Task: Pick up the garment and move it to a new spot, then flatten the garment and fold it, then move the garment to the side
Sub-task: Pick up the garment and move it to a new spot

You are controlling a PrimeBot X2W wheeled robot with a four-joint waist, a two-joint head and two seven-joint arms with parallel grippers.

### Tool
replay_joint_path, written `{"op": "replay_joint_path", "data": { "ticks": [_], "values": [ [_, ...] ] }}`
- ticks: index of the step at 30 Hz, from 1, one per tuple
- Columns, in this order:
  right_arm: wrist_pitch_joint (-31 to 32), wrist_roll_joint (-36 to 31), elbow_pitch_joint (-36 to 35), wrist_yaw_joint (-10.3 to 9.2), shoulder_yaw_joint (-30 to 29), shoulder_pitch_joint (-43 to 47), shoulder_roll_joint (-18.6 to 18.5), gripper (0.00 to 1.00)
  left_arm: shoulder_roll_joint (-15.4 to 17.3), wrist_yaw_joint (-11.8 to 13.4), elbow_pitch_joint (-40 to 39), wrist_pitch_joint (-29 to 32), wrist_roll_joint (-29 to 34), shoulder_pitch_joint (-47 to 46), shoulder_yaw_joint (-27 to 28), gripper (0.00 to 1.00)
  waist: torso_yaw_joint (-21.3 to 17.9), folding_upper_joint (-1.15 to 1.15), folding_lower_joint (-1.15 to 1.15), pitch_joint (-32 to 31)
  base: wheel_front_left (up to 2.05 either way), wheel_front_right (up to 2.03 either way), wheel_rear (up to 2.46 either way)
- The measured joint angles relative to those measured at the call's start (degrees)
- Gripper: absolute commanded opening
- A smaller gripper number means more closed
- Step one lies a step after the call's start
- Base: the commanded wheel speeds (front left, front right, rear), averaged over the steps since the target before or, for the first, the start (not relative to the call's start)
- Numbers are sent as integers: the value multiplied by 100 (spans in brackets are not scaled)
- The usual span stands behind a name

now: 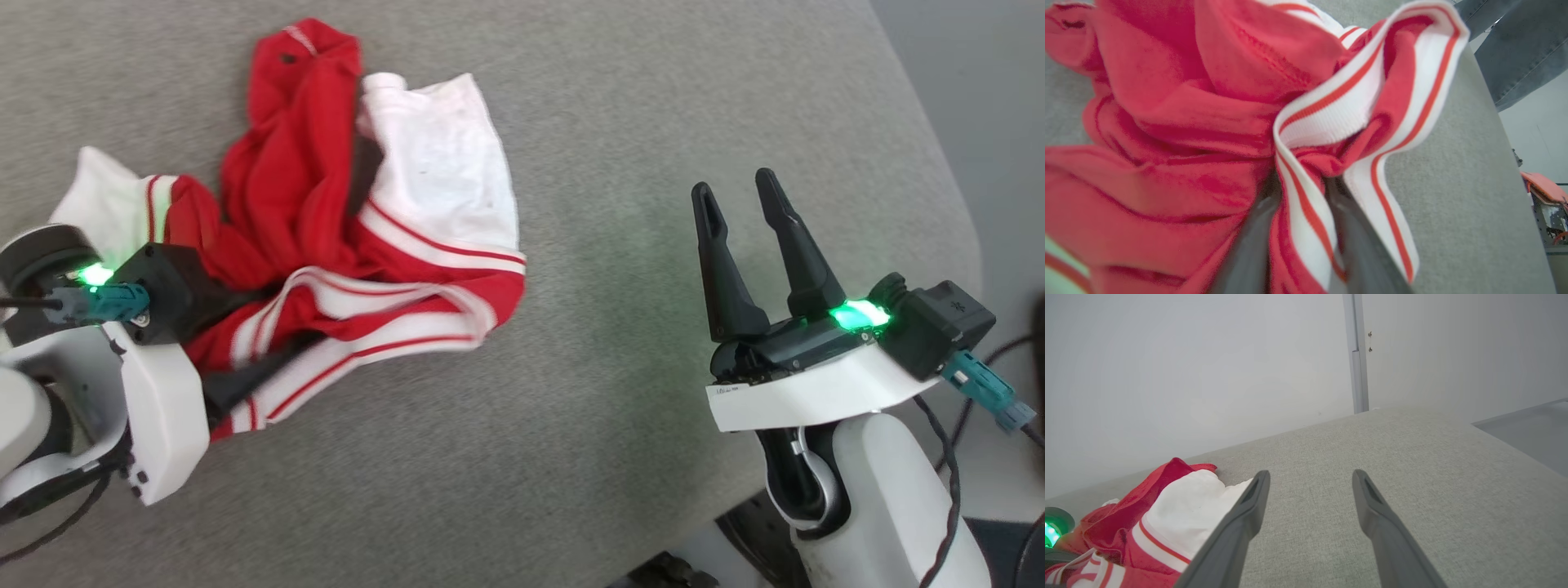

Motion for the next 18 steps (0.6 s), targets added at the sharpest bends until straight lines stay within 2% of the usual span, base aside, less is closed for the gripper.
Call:
{"op": "replay_joint_path", "data": {
  "ticks": [3,9,12,16,17,18],
  "values": [
    [0,-171,93,0,-55,-58,0,100,-67,38,0,-399,-49,-130,-52,100,179,-1,0,-102,0,0,0],
    [0,-572,394,0,-232,-160,2,100,-193,42,44,-1421,-534,-332,-57,100,648,-1,0,-380,0,0,0],
    [-1,-760,550,0,-326,-179,5,100,-266,43,374,-1980,-686,-200,-44,100,903,-1,0,-559,0,0,0],
    [-1,-1029,799,0,-446,-183,4,100,-517,43,1049,-2376,-1143,264,-49,100,1230,-1,0,-841,0,0,0],
    [0,-1100,856,0,-479,-176,3,100,-610,43,1263,-2386,-1254,392,16,100,1317,-1,0,-907,0,0,0],
    [-1,-1245,953,0,-565,-166,3,100,-891,43,1615,-2396,-1426,766,600,100,1502,-1,0,-1034,0,0,0]
  ]
}}
